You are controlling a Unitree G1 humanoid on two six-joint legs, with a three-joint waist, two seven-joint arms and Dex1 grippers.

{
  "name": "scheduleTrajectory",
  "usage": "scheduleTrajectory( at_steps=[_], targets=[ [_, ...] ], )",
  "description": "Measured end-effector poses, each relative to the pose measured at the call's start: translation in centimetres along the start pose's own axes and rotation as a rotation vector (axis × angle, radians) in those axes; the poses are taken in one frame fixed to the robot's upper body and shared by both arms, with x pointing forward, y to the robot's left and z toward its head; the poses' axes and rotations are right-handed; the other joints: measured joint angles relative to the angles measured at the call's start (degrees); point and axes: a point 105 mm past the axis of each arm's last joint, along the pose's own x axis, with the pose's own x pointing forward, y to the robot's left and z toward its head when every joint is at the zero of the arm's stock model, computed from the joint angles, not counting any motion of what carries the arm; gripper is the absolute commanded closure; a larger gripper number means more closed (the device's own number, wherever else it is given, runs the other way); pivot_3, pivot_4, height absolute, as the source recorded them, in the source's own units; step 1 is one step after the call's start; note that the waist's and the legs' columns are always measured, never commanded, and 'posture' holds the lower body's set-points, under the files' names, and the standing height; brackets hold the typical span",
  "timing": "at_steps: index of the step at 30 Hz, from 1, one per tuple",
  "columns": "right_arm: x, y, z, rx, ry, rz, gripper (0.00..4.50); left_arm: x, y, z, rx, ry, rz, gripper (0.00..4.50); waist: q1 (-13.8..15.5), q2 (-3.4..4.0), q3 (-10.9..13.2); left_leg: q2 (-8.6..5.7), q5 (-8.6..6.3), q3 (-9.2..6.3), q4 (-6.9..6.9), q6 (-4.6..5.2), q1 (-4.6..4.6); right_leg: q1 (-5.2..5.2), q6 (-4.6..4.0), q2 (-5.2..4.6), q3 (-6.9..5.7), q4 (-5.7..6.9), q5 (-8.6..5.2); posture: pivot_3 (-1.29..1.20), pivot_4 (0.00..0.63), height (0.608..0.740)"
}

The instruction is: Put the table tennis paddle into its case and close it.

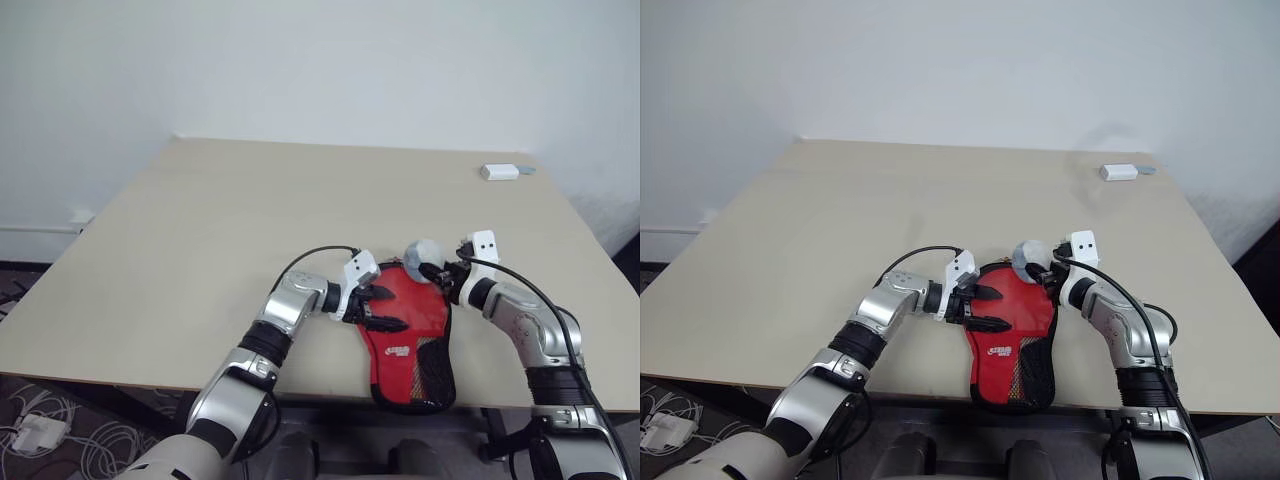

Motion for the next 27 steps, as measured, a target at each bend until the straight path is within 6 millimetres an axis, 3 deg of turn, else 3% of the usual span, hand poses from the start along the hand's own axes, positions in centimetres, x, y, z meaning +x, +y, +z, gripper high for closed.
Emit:
scheduleTrajectory(
  at_steps=[3, 10, 15, 19, 27],
  targets=[
    [0.3, -0.5, 0.2, 0.011, -0.011, -0.028, 4.17, 0.1, 0.0, 0.0, 0.005, 0.009, 0.004, 0.00, 0.0, 0.05, 0.0, 0.00, 0.00, 0.00, 0.00, 0.00, 0.03, 0.03, 0.00, 0.00, 0.00, 0.00, 0.00, 0.00, 0.000, 0.740],
    [0.2, -3.0, 0.6, -0.012, 0.011, -0.127, 4.17, 0.2, -0.2, 0.0, 0.007, 0.014, 0.014, 0.00, 0.1, 0.11, -0.1, 0.00, 0.01, 0.00, 0.01, 0.01, 0.03, 0.05, -0.01, -0.01, 0.00, -0.03, 0.00, 0.00, 0.000, 0.740],
    [-2.5, -6.3, 2.0, -0.059, 0.007, -0.213, 4.17, 0.0, -0.1, -0.3, 0.006, 0.018, 0.020, 0.00, 0.1, 0.16, -0.1, 0.00, 0.01, 0.00, 0.00, 0.03, 0.05, 0.09, -0.01, -0.01, 0.00, -0.04, -0.01, 0.00, 0.000, 0.740],
    [-4.8, -8.3, 1.3, -0.097, 0.061, -0.240, 4.18, 0.0, 0.0, -0.3, 0.002, 0.014, 0.026, 0.00, 0.2, 0.19, -0.1, -0.02, 0.01, 0.00, 0.06, 0.03, 0.04, 0.10, -0.01, -0.02, 0.00, -0.08, -0.01, 0.00, 0.000, 0.740],
    [-10.1, -9.3, 1.0, -0.289, 0.206, -0.143, 4.18, 0.2, 0.1, -0.4, -0.016, 0.009, 0.037, 0.00, 0.5, 0.43, -0.2, -0.09, -0.27, -0.02, 0.43, 0.03, 0.09, 0.31, 0.10, -0.06, 0.00, -0.14, -0.10, 0.00, 0.000, 0.740]
  ],
)
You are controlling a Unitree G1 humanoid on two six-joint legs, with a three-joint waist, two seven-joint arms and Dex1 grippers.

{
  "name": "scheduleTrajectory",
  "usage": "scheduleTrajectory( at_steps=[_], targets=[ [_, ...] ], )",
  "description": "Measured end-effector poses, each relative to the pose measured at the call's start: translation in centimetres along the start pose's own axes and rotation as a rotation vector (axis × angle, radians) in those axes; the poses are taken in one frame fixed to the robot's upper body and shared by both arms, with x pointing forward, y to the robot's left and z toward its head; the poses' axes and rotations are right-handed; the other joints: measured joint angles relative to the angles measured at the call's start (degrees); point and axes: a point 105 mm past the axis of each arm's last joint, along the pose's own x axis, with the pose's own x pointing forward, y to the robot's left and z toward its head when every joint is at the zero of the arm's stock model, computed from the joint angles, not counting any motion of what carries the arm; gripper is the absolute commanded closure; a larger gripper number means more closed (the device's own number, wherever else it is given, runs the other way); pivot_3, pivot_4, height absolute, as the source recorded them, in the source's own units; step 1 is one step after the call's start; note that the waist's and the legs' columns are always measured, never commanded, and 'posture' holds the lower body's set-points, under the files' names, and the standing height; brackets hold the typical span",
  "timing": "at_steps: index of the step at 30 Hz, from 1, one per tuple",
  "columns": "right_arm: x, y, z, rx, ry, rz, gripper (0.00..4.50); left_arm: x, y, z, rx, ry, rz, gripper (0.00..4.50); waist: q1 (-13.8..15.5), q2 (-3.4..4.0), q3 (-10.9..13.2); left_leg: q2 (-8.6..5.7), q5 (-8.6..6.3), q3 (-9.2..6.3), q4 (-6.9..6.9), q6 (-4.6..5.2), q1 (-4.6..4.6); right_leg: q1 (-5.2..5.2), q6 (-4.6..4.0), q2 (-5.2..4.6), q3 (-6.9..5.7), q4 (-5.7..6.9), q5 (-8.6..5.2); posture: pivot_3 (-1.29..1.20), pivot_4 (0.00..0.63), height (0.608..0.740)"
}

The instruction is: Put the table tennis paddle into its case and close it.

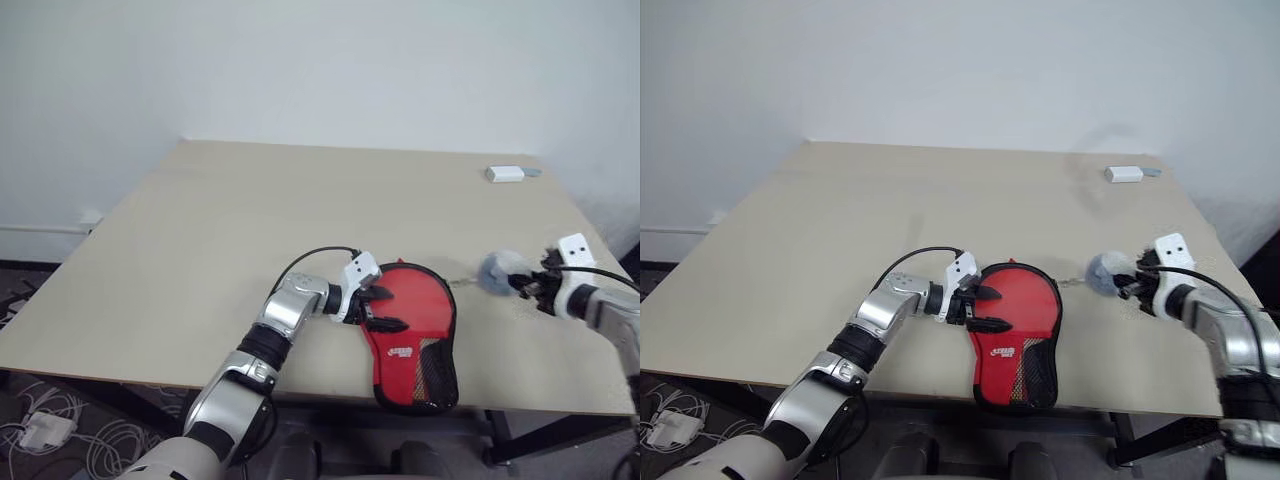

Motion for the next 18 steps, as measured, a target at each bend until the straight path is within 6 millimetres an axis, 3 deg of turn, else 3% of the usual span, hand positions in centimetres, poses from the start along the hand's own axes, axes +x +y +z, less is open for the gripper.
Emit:
scheduleTrajectory(
  at_steps=[5, 10, 18],
  targets=[
    [-2.2, 0.6, -0.3, -0.124, 0.074, 0.086, 4.18, 0.4, 0.0, 0.0, 0.002, -0.002, 0.001, 0.00, 0.8, 0.03, 0.0, -0.16, -0.13, -0.08, 0.22, 0.08, 0.00, 0.21, 0.10, -0.07, 0.00, -0.08, -0.07, 0.00, 0.000, 0.740],
    [-3.8, 2.8, -0.7, -0.207, 0.121, 0.227, 4.18, 0.5, 0.1, -0.1, -0.008, -0.002, 0.002, 0.00, 0.9, -0.03, 0.0, -0.16, -0.19, -0.10, 0.29, 0.06, 0.10, 0.34, 0.12, -0.07, -0.01, -0.10, -0.08, 0.00, 0.000, 0.740],
    [-5.7, 7.6, -3.2, -0.255, 0.205, 0.458, 4.18, 0.5, 0.3, 0.0, -0.017, 0.004, 0.003, 0.00, 0.9, -0.16, 0.0, -0.16, -0.24, -0.11, 0.34, 0.04, 0.11, 0.36, 0.13, -0.08, -0.01, -0.11, -0.09, 0.00, 0.000, 0.740]
  ],
)
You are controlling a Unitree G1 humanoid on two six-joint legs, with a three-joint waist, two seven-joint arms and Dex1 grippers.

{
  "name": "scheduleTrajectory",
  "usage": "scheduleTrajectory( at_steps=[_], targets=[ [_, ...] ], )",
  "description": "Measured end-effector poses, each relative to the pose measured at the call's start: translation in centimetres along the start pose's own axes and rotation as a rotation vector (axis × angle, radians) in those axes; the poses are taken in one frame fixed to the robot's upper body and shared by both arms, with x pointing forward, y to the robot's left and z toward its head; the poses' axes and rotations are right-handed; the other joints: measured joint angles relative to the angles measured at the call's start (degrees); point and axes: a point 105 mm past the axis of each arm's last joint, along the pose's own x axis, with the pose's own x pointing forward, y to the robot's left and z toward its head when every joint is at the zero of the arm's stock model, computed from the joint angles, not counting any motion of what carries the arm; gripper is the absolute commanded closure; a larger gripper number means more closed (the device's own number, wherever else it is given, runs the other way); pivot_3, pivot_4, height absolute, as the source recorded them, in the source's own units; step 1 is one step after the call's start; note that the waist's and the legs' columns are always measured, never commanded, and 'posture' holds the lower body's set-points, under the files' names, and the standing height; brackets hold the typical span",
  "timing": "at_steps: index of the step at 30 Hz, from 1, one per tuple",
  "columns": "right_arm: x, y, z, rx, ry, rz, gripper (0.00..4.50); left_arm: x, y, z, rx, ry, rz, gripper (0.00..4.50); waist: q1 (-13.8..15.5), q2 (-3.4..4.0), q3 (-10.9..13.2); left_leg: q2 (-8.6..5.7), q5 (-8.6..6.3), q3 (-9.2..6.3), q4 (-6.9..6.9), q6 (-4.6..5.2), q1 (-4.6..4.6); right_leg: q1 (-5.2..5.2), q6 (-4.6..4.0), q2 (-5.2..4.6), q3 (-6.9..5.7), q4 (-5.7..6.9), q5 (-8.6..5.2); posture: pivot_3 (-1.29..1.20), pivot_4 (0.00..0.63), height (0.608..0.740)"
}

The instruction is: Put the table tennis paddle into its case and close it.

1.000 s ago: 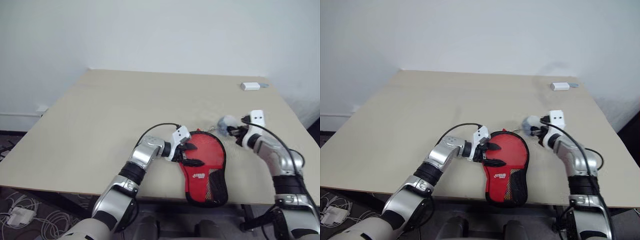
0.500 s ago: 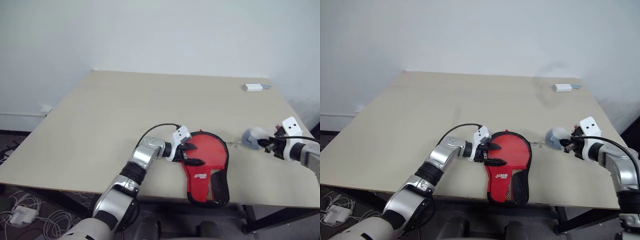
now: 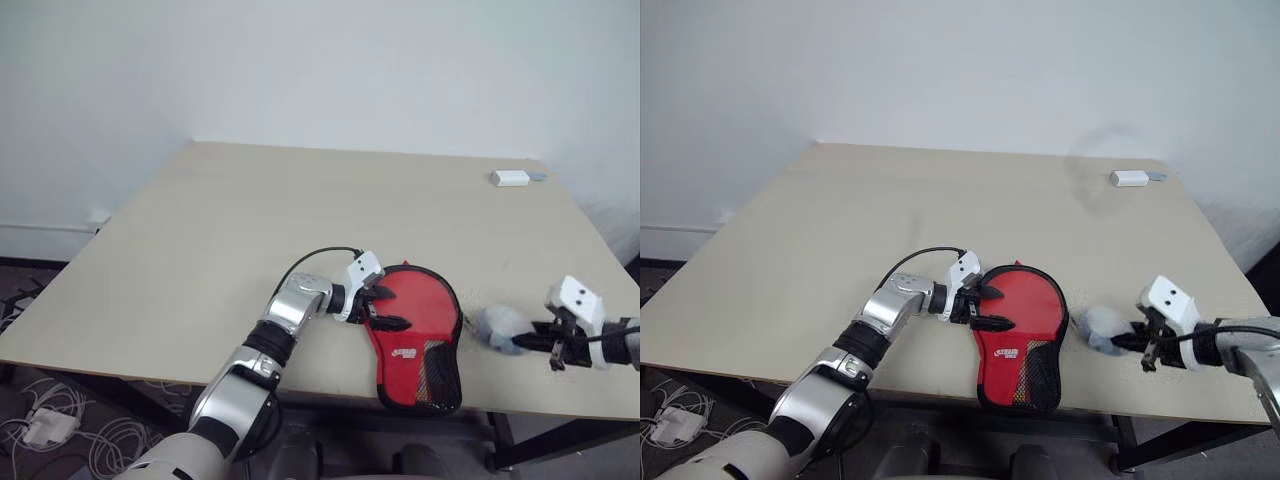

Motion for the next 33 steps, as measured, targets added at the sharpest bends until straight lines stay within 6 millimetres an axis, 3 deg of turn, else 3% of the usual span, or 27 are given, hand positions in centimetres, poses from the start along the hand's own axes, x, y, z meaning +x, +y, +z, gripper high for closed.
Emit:
scheduleTrajectory(
  at_steps=[8, 17, 24, 33],
  targets=[
    [-1.2, 3.3, -0.9, -0.035, 0.056, 0.110, 4.19, 0.2, 0.1, 0.1, -0.006, -0.003, 0.005, 0.00, 0.1, -0.03, 0.0, 0.01, -0.04, -0.02, 0.03, -0.02, -0.01, 0.01, 0.01, -0.02, -0.02, -0.04, -0.01, 0.00, 0.000, 0.740],
    [-1.8, 10.0, -1.9, -0.034, 0.085, 0.386, 4.20, 0.1, 0.5, 0.1, -0.016, 0.002, 0.022, 0.00, 0.0, -0.10, -0.1, 0.03, -0.23, -0.03, 0.32, -0.01, -0.02, 0.07, 0.05, -0.04, -0.04, -0.04, -0.05, 0.00, 0.000, 0.740],
    [-1.4, 12.4, -0.1, -0.112, 0.025, 0.488, 4.20, 0.2, 0.4, 0.1, -0.015, 0.000, 0.021, 0.00, 0.0, -0.19, -0.1, 0.07, -0.37, -0.03, 0.47, -0.01, -0.02, 0.09, 0.07, -0.04, -0.06, -0.05, -0.06, 0.00, 0.000, 0.740],
    [1.2, 14.5, 1.8, -0.124, -0.073, 0.584, 4.20, -0.1, 0.8, 0.0, -0.022, -0.002, 0.043, 0.00, -0.2, -0.29, -0.1, 0.14, -0.41, -0.01, 0.46, -0.03, -0.03, 0.09, 0.07, -0.04, -0.11, -0.12, -0.05, 0.00, 0.000, 0.740]
  ],
)
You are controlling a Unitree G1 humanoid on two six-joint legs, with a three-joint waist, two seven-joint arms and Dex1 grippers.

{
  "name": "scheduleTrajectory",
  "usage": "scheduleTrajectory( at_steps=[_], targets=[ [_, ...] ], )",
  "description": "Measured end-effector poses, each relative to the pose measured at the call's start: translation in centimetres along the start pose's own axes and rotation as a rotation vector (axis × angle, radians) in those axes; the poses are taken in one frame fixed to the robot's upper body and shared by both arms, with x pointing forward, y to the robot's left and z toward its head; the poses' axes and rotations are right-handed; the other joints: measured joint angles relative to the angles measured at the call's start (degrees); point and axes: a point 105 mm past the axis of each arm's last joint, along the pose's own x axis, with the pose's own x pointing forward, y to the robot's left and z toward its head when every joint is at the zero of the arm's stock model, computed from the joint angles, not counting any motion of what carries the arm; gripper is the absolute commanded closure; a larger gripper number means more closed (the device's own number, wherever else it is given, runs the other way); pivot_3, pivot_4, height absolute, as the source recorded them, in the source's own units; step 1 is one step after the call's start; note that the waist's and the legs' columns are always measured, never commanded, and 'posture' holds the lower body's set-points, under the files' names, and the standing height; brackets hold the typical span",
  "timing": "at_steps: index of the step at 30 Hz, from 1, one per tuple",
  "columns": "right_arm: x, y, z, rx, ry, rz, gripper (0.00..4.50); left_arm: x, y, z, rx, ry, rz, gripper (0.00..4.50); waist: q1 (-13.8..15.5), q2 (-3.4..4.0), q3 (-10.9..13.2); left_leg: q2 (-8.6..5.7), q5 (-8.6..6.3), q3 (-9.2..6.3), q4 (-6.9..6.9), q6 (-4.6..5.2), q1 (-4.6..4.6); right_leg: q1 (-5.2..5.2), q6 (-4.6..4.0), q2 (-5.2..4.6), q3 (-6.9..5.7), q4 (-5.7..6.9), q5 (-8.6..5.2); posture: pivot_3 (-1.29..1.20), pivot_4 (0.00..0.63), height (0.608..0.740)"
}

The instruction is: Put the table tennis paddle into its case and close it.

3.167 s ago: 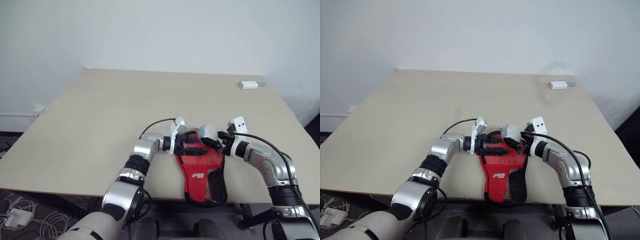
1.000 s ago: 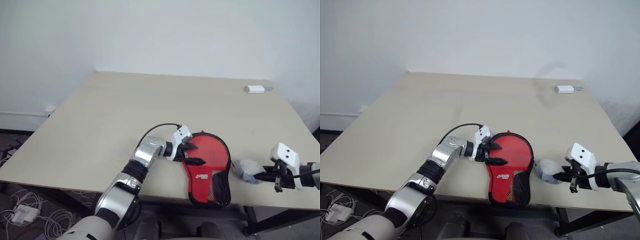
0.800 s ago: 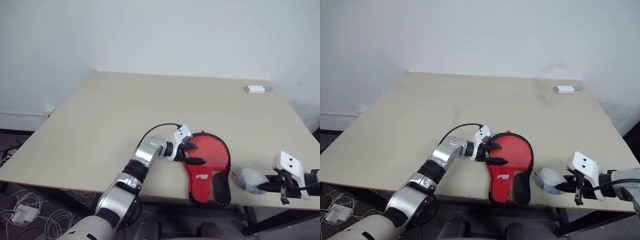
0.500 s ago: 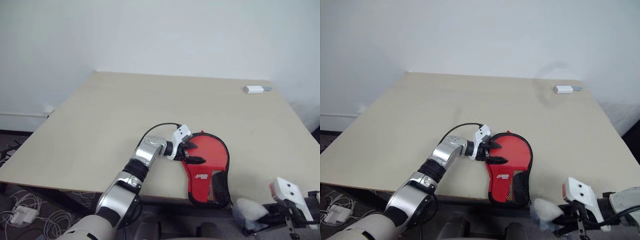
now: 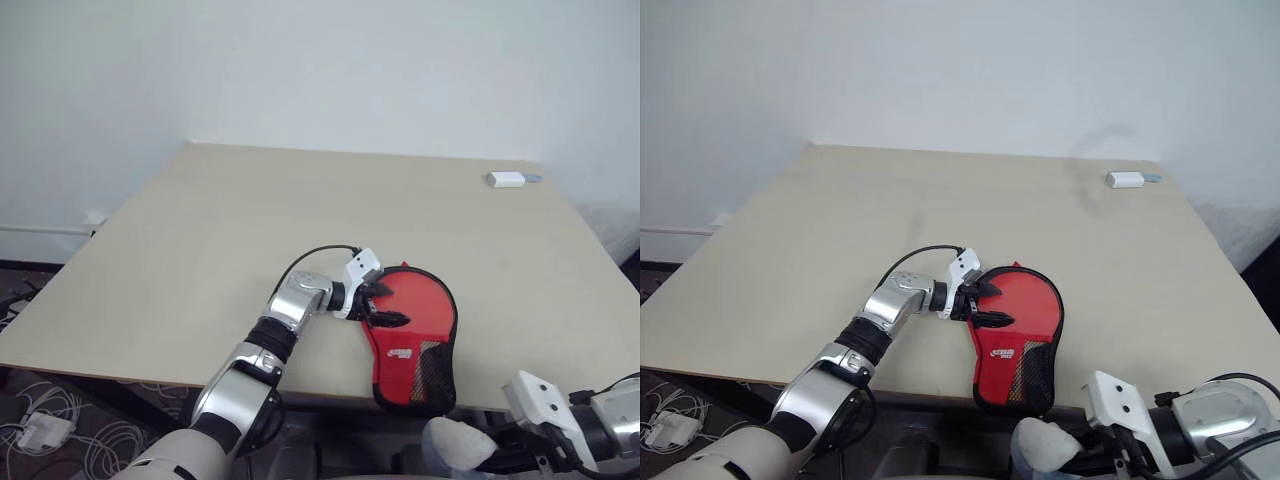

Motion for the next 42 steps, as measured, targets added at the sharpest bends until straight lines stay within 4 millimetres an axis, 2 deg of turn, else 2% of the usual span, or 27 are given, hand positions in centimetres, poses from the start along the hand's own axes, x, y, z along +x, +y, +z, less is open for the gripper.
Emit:
scheduleTrajectory(
  at_steps=[10, 16, 21, 28, 31, 33, 36, 39, 42],
  targets=[
    [1.4, -2.1, 0.0, -0.061, 0.013, 0.005, 4.20, -0.3, 0.1, 0.0, -0.009, 0.002, 0.007, 0.00, -0.9, -0.02, 0.0, 0.01, -0.01, 0.00, -0.01, 0.00, -0.01, 0.00, 0.00, 0.00, -0.04, -0.02, 0.00, 0.00, 0.000, 0.740],
    [0.6, -3.2, -0.6, -0.064, 0.060, -0.058, 4.20, -0.4, 0.0, 0.1, -0.007, 0.000, 0.009, 0.00, -1.0, -0.02, 0.0, 0.01, -0.01, 0.01, -0.02, 0.00, -0.02, -0.01, 0.00, 0.00, -0.03, -0.02, 0.00, 0.00, 0.000, 0.740],
    [0.0, -3.8, -0.6, -0.014, 0.051, -0.122, 2.51, -0.6, 0.1, 0.0, -0.007, 0.004, 0.010, 0.00, -1.0, -0.04, 0.0, 0.02, -0.02, 0.04, -0.02, -0.01, -0.01, -0.02, 0.00, 0.00, -0.02, -0.02, 0.00, 0.00, 0.000, 0.740],
    [-3.7, -6.9, 3.5, -0.013, -0.136, -0.315, 0.05, -0.7, 0.2, -0.1, -0.010, 0.008, 0.011, 0.00, -1.2, -0.07, 0.0, 0.04, -0.02, 0.02, -0.01, -0.01, 0.00, -0.03, 0.00, 0.00, -0.04, -0.04, 0.00, 0.00, 0.000, 0.740],
    [-4.8, -9.1, 4.2, 0.021, -0.239, -0.409, 0.02, -0.8, 0.3, -0.1, -0.011, 0.011, 0.011, 0.00, -1.3, -0.05, 0.0, 0.06, -0.02, 0.03, -0.02, -0.01, 0.01, -0.03, 0.00, 0.00, -0.05, -0.09, 0.01, 0.00, 0.000, 0.740],
    [-5.5, -11.4, 4.7, 0.069, -0.322, -0.501, 0.02, -0.9, 0.4, -0.1, -0.012, 0.013, 0.012, 0.00, -1.4, 0.02, 0.0, 0.06, -0.02, 0.04, -0.02, -0.01, -0.01, -0.04, -0.01, 0.00, -0.06, -0.16, 0.01, 0.00, 0.000, 0.740],
    [-6.5, -16.1, 5.8, 0.154, -0.429, -0.686, 0.02, -1.2, 0.6, -0.1, -0.014, 0.011, 0.016, 0.00, -2.0, 0.23, -0.1, 0.06, -0.02, 0.05, -0.09, 0.00, -0.02, -0.03, -0.01, 0.00, -0.07, -0.25, 0.02, 0.00, 0.000, 0.740],
    [-6.7, -19.5, 4.9, 0.279, -0.405, -0.827, 0.02, -1.3, 0.6, 0.0, -0.013, 0.004, 0.015, 0.00, -2.2, 0.28, -0.1, 0.05, -0.01, 0.05, -0.15, 0.00, -0.05, -0.04, -0.05, 0.01, -0.07, -0.27, 0.05, 0.00, 0.000, 0.740],
    [-6.4, -20.9, 3.4, 0.363, -0.352, -0.888, 0.02, -1.6, 0.7, 0.0, -0.017, 0.000, 0.021, 0.00, -2.3, 0.29, -0.1, 0.04, -0.01, 0.05, -0.20, 0.00, -0.07, -0.06, -0.05, 0.04, -0.02, -0.11, 0.05, 0.00, 0.000, 0.740]
  ],
)
